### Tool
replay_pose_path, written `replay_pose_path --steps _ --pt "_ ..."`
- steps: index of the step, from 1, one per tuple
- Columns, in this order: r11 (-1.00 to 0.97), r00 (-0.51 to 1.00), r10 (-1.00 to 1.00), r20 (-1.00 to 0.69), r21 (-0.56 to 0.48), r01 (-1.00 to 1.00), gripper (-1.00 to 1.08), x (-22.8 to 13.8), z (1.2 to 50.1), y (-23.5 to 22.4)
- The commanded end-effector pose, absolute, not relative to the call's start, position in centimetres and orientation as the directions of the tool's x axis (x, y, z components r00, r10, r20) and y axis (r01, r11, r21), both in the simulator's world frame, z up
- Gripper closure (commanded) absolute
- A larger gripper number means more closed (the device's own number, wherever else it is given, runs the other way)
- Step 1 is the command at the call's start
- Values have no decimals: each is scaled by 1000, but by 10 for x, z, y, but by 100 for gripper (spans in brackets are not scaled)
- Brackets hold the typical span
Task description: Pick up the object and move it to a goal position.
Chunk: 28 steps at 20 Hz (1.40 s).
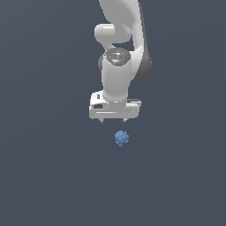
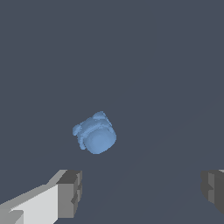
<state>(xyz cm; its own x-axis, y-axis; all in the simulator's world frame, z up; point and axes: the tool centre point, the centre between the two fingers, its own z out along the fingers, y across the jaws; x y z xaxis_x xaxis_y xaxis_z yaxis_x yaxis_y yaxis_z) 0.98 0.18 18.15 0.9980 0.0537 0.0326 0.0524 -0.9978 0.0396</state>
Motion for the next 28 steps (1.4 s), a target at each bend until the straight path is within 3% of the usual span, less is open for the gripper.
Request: replay_pose_path --steps 1,18,28 --pt "-998 998 54 33 40 52 -92 10 182 2" --pt "-993 995 100 17 68 99 -92 7 174 -11" --pt "-970 971 238 4 55 238 -92 12 150 4"
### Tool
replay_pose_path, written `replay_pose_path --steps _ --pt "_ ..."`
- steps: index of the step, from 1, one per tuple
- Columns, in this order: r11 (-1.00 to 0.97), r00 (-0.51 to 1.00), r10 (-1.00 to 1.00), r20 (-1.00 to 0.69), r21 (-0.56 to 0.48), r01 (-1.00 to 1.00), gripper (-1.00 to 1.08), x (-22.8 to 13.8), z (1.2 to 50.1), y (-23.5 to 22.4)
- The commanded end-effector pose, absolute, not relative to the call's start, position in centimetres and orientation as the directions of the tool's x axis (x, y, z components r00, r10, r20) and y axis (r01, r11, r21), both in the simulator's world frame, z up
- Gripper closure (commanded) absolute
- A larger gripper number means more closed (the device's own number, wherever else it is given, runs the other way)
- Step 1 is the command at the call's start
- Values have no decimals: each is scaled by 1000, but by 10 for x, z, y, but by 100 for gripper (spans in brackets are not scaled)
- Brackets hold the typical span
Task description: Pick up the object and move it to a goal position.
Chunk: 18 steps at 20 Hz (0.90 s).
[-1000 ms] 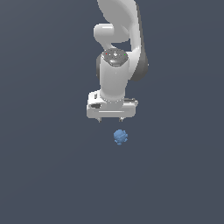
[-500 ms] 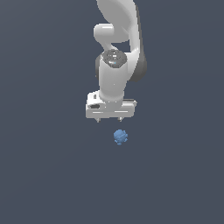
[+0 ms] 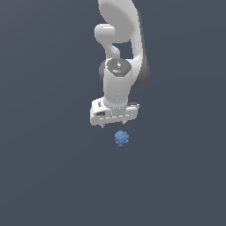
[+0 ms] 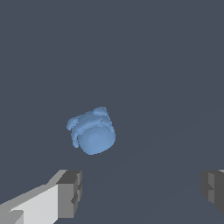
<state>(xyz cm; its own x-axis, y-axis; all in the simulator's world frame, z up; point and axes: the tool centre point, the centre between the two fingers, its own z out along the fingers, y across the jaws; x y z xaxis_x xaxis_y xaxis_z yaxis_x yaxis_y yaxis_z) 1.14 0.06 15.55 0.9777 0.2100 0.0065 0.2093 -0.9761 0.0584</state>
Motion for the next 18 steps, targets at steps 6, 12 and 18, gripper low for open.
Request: replay_pose_path --steps 6,12,18 --pt "-923 924 383 -4 34 383 -92 16 124 21" --pt "-870 870 493 -3 14 493 -92 19 103 36" --pt "-836 836 549 -1 2 549 -92 19 92 44"
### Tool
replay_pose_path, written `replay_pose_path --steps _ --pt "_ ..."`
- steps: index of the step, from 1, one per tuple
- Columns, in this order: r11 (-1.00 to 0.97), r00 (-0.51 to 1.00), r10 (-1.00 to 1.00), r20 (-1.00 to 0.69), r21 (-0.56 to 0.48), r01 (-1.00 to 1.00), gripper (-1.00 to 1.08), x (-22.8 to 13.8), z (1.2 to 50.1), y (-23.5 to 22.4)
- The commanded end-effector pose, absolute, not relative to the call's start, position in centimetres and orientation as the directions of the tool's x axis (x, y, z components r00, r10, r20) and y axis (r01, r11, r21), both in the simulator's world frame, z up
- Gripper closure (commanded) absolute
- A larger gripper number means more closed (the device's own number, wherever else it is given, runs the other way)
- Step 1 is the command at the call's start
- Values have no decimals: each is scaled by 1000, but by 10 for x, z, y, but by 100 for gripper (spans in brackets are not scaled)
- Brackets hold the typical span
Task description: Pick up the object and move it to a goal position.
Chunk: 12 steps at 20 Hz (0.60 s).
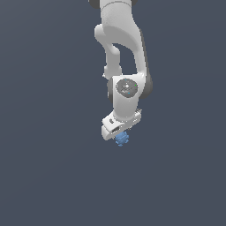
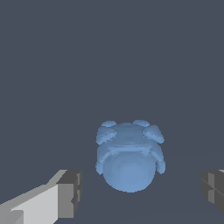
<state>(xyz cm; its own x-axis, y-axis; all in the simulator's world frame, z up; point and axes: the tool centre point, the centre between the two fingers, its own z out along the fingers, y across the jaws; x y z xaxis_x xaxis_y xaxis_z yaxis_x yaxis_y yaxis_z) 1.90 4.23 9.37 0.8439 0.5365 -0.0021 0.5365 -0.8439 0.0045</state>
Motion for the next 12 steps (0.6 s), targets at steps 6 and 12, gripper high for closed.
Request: replay_pose_path --steps 6,12 --pt "-832 832 555 -1 1 555 -92 19 90 45" --pt "-831 831 557 -1 0 557 -92 19 71 45"
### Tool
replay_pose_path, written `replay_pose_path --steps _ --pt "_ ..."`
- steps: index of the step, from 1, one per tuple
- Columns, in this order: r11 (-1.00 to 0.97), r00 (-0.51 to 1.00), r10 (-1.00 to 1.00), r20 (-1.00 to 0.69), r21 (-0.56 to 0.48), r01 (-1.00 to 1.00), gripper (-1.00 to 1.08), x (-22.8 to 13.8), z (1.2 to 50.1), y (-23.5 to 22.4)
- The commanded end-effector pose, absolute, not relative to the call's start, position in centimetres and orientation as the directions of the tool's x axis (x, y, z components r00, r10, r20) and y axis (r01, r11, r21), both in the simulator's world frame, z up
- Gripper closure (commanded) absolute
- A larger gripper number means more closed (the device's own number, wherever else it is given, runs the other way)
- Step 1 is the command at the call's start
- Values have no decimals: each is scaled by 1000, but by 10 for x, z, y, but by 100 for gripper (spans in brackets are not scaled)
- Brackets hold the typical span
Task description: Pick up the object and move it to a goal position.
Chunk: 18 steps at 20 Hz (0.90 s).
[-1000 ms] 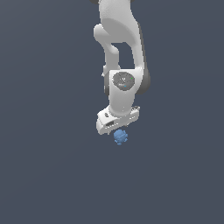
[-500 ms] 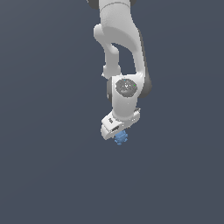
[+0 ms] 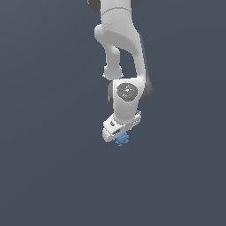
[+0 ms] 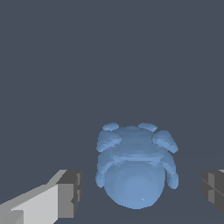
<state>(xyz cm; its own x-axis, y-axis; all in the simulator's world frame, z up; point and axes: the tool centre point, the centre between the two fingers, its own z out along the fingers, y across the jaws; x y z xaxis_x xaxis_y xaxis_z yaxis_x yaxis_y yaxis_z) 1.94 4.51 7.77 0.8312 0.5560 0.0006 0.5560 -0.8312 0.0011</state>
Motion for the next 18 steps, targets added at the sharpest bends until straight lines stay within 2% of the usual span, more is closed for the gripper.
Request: replay_pose_path --steps 1,10,11,18 --pt "-830 830 557 0 0 557 -92 19 65 45" --pt "-829 829 559 0 0 559 -92 19 39 45" --pt "-829 829 559 0 0 559 108 19 39 45" --pt "-829 829 559 0 0 559 108 19 39 45"
